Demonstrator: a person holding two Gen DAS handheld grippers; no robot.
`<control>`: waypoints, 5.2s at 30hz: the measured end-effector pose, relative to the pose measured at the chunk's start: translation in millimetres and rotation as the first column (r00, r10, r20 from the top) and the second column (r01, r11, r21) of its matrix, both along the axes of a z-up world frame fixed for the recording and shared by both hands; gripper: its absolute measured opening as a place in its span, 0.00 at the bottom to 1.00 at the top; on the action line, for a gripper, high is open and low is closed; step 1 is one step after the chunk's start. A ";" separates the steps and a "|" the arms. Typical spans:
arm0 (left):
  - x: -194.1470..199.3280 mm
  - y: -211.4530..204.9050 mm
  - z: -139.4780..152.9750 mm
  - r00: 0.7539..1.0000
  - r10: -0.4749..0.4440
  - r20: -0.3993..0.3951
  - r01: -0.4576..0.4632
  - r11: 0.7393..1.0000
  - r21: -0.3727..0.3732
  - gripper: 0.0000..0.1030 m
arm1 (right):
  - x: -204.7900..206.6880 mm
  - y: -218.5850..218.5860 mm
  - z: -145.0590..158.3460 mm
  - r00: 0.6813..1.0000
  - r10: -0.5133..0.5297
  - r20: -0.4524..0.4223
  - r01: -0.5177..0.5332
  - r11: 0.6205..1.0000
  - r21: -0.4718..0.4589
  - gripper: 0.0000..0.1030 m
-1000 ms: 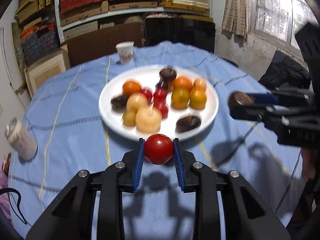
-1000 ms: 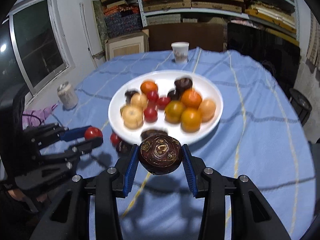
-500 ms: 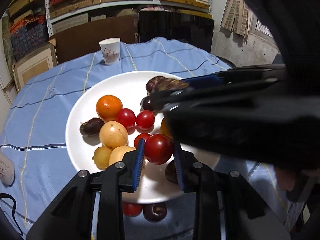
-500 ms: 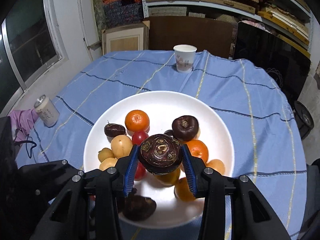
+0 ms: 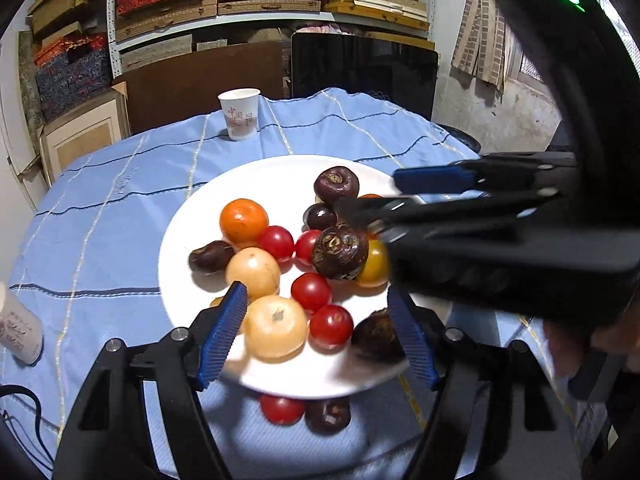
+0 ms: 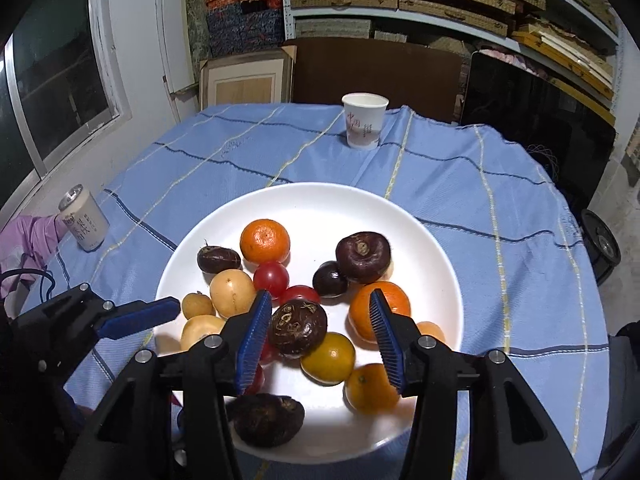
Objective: Organize fruits
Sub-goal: 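Carry both fruits onto the white plate and open both grippers, then grasp the last red tomato with the left gripper, then grasp the dark plum with the right gripper while the left gripper holds the tomato, then carry both fruits onto the white plate and open both grippers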
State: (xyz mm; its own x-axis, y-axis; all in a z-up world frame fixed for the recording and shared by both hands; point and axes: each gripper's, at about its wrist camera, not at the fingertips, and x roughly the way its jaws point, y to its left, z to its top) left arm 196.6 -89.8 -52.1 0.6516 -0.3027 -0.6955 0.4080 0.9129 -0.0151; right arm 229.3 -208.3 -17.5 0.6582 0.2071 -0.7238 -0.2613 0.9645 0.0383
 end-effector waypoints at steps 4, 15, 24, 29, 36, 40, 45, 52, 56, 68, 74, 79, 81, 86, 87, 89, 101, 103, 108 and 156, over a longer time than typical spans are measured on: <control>-19.5 20.6 6.1 1.000 0.013 0.021 -0.013 1.000 0.015 0.74 | -27.5 -14.3 16.6 0.999 -0.027 0.037 0.025 0.999 0.047 0.53; -43.2 60.1 -36.5 0.994 0.096 -0.049 -0.092 0.993 0.078 0.77 | -112.1 -15.5 -39.4 1.000 -0.009 -0.017 0.012 0.979 0.202 0.56; -31.5 50.7 -44.6 0.994 0.101 -0.036 -0.097 0.991 0.093 0.86 | -123.2 -16.5 -71.0 0.997 -0.029 -0.070 0.044 0.976 0.214 0.57; -31.0 57.9 -48.2 0.988 0.151 -0.033 -0.145 0.981 0.133 0.87 | -125.1 -8.7 -70.2 0.998 -0.010 -0.062 0.022 0.982 0.186 0.57; -28.3 71.0 -49.1 0.984 0.171 -0.059 -0.164 0.981 0.103 0.86 | -124.6 -2.1 -70.6 0.998 -0.001 -0.069 0.013 0.987 0.162 0.58; -31.9 58.2 -47.8 0.992 0.125 -0.029 -0.121 0.986 0.111 0.86 | -123.3 -3.5 -71.6 0.997 -0.010 -0.078 0.024 0.985 0.172 0.58; -25.4 54.6 -50.9 0.989 0.136 -0.062 -0.129 0.986 0.105 0.86 | -125.6 -4.3 -70.7 0.997 -0.015 -0.069 0.027 0.984 0.175 0.58; -30.0 46.7 -50.7 0.995 0.032 -0.090 -0.028 0.999 0.042 0.86 | -128.1 -10.7 -69.7 0.998 -0.031 -0.064 0.043 0.979 0.198 0.59; -37.9 33.0 -50.3 0.998 -0.027 -0.061 0.031 0.997 0.069 0.86 | -132.4 -14.9 -67.7 0.998 -0.038 -0.053 0.048 0.979 0.199 0.59; -14.9 48.5 -57.3 0.990 0.086 -0.112 -0.074 0.991 0.112 0.88 | -131.9 -11.2 -68.6 0.998 -0.025 -0.060 0.035 0.983 0.178 0.59; -5.2 41.2 -63.3 0.989 0.107 -0.104 -0.088 0.981 0.173 0.93 | -131.4 -7.8 -69.6 0.997 -0.026 -0.069 0.038 0.985 0.167 0.59; -17.7 51.9 -57.5 0.988 0.151 -0.039 -0.140 0.966 0.216 0.88 | -131.7 -5.0 -68.6 0.998 -0.023 -0.066 0.033 0.986 0.161 0.59; -19.2 59.4 -55.2 0.987 0.156 -0.047 -0.145 0.971 0.192 0.86 | -131.7 -2.7 -68.1 0.998 -0.014 -0.064 0.024 0.987 0.159 0.59; -12.1 53.7 -59.1 0.993 0.092 -0.079 -0.080 0.986 0.146 0.80 | -127.5 6.5 -66.7 0.998 0.011 -0.061 -0.002 0.989 0.145 0.59; -9.8 51.8 -59.9 0.993 0.086 -0.084 -0.073 0.987 0.143 0.80 | -125.8 7.4 -65.7 0.998 0.010 -0.060 -0.001 0.990 0.144 0.59; -4.2 51.0 -61.8 0.991 0.086 -0.098 -0.073 0.988 0.135 0.73 | -123.6 6.7 -64.6 0.998 0.004 -0.062 0.006 0.989 0.149 0.59; -20.5 46.3 -55.5 0.997 0.033 -0.067 -0.024 0.990 0.139 0.29 | -126.8 7.9 -66.7 0.997 -0.004 -0.078 0.014 0.991 0.135 0.59; -22.8 58.4 -47.1 0.996 0.067 -0.056 -0.062 0.993 0.096 0.30 | -125.9 14.2 -63.2 0.997 0.013 -0.071 -0.004 0.992 0.127 0.59; -22.6 90.4 -25.9 0.979 0.204 0.021 -0.204 0.979 -0.001 0.30 | -111.8 36.4 -63.2 0.995 0.057 -0.079 -0.050 0.996 0.079 0.59; -60.6 83.1 0.2 0.991 0.120 0.057 -0.115 0.990 -0.085 0.30 | -136.1 -36.8 -35.3 1.000 -0.022 0.000 0.022 0.987 0.161 0.27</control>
